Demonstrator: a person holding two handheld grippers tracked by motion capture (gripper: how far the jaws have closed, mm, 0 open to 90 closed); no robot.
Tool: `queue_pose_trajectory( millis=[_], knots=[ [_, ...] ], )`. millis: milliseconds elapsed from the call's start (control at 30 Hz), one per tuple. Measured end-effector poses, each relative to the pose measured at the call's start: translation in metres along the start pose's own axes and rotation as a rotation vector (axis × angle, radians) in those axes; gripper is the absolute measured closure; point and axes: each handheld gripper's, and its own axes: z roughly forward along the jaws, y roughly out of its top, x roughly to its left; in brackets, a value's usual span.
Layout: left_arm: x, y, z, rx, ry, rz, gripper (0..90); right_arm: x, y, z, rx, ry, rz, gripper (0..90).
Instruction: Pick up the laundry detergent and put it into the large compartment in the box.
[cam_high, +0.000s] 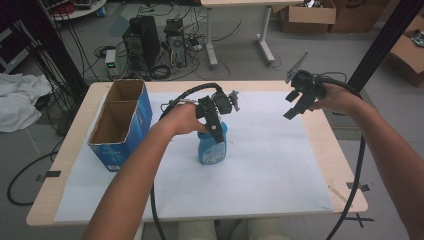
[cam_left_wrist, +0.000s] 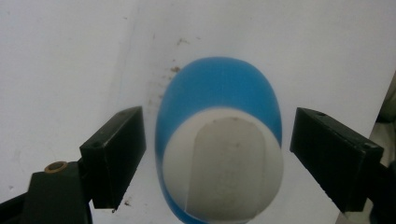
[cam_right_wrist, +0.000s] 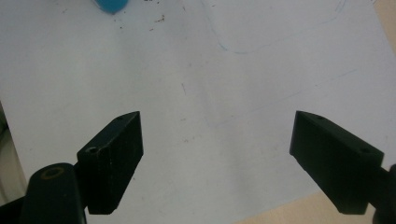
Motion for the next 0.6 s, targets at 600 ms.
queue_pose_trajectory(
  millis=[600],
  knots=[
    [0.0013, 0.0004, 0.0073, 0.007, 0.003, 0.008, 23.0, -0.0019, -0.0034, 0.0014, -0.001, 0.003, 0.008, 17.4]
  ],
)
